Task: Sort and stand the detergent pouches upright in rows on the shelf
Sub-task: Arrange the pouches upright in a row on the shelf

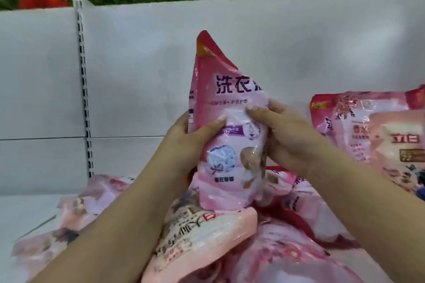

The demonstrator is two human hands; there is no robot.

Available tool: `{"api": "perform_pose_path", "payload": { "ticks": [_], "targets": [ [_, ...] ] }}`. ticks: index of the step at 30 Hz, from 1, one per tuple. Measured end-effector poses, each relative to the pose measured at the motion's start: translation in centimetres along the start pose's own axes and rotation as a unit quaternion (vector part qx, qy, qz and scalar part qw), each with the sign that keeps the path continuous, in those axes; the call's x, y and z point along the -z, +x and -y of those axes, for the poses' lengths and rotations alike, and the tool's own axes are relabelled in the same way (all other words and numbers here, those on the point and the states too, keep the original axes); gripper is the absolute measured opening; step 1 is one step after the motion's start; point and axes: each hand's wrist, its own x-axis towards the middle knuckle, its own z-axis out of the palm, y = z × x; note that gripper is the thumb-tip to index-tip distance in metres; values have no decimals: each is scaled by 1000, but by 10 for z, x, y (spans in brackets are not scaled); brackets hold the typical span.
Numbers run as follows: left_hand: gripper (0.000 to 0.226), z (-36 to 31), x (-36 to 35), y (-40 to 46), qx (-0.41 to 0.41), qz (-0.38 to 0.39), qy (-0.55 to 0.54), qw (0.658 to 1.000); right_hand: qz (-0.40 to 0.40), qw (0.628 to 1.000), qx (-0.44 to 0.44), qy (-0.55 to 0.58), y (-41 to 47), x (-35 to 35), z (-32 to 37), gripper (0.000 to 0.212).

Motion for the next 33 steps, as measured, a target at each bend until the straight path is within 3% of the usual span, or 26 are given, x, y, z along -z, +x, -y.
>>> {"api": "perform_pose_path", "payload": {
  "ticks": [2,4,6,9,12,13,14,16,17,18,20,22,25,27,29,31,33],
  "targets": [
    [24,4,7,1,23,14,5,1000,-30,999,13,-1,1,0,-3,13],
    [40,8,11,-4,57,81,-7,995,-26,999,17,-40,-2,-2,-11,12],
    [55,12,13,-7,46,98,20,994,-13,996,11,-88,-5,-2,-17,10],
    [77,15,13,-4,24,27,31,999,-3,992,-7,-125,-6,2,-10,14],
    [63,11,17,-1,-3,-66,-8,998,-66,973,-39,-217,3,23,-8,32],
    [56,11,20,-1,-12,-91,-18,996,-85,946,-73,-304,2,34,-11,41],
    [51,11,22,-1,-21,-110,-26,993,-81,892,-127,-425,2,44,-16,52],
    [44,11,26,-2,-33,-135,-37,990,27,753,-246,-610,-4,58,-32,67],
    [42,10,29,-2,-37,-146,-43,988,72,718,-276,-635,-6,59,-37,64],
    [40,9,31,-1,-39,-156,-49,986,87,719,-301,-621,-8,57,-37,66],
    [39,8,35,0,-41,-171,-53,983,97,767,-355,-525,-9,54,-37,79],
    [40,9,38,0,-44,-183,-42,981,133,792,-356,-479,-10,54,-39,92],
    [42,10,42,2,-39,-196,-27,979,169,775,-322,-517,-11,54,-37,111],
    [39,12,43,3,-23,-200,-31,979,147,728,-291,-602,-11,51,-33,91],
    [34,13,45,3,-6,-200,-40,979,113,705,-238,-659,-7,51,-29,54],
    [30,14,46,4,8,-191,-40,981,93,719,-211,-655,-10,51,-27,47],
    [27,14,47,4,19,-173,-38,984,93,761,-222,-602,-15,50,-25,60]
  ]
}}
